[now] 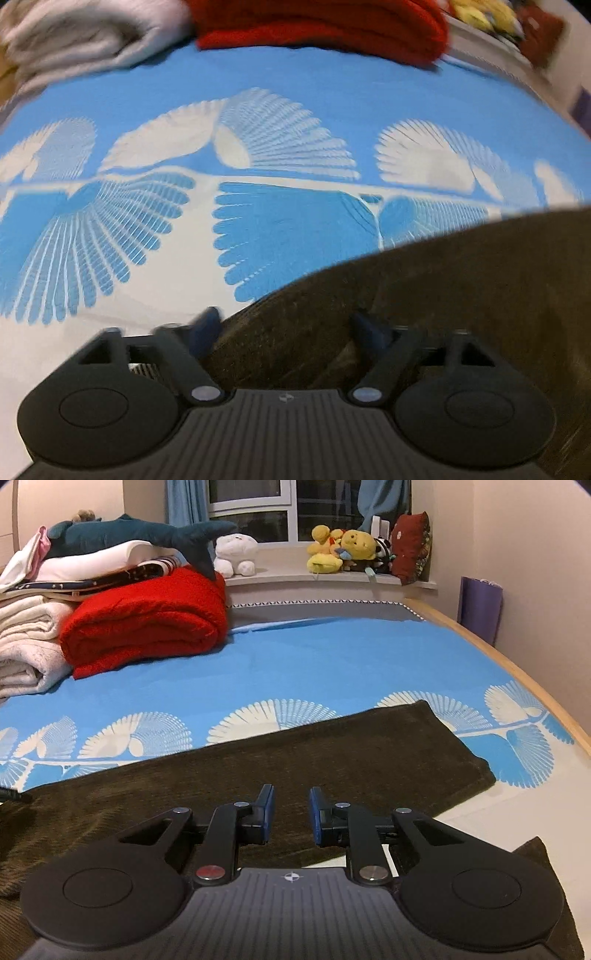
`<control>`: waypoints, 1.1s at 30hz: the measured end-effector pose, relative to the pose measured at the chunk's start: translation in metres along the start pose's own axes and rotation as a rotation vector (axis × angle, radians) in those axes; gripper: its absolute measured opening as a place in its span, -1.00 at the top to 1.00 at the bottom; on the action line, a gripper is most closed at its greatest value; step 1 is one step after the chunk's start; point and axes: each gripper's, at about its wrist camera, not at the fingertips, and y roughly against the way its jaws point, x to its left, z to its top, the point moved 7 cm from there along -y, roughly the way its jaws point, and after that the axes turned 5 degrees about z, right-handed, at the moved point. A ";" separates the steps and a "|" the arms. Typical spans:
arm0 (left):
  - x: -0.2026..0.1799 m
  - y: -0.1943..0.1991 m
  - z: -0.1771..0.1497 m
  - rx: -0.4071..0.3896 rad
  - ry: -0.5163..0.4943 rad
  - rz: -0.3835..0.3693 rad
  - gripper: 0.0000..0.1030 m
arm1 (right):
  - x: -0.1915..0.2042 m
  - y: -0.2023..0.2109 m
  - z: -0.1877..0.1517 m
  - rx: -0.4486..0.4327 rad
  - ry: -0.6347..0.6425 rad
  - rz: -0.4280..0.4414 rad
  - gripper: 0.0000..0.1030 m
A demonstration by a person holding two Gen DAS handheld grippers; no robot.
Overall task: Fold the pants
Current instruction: 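Close the left tool on the grey waistband of the pants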
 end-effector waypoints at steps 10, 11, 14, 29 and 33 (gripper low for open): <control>-0.033 0.105 0.001 -0.143 -0.190 -0.026 0.85 | -0.026 -0.006 -0.015 0.069 -0.058 -0.041 0.59; -0.039 0.125 -0.005 -0.163 -0.227 -0.031 0.85 | -0.028 -0.007 -0.018 0.084 -0.076 -0.042 0.59; -0.053 0.182 -0.034 -0.196 -0.292 -0.075 0.87 | -0.029 -0.006 -0.026 0.106 -0.095 -0.042 0.59; -0.007 0.216 -0.165 0.151 0.180 -0.310 0.40 | -0.034 0.023 -0.049 0.124 -0.156 -0.051 0.59; -0.005 0.180 -0.183 0.346 0.284 -0.319 -0.17 | -0.041 0.019 -0.053 0.136 -0.235 -0.046 0.59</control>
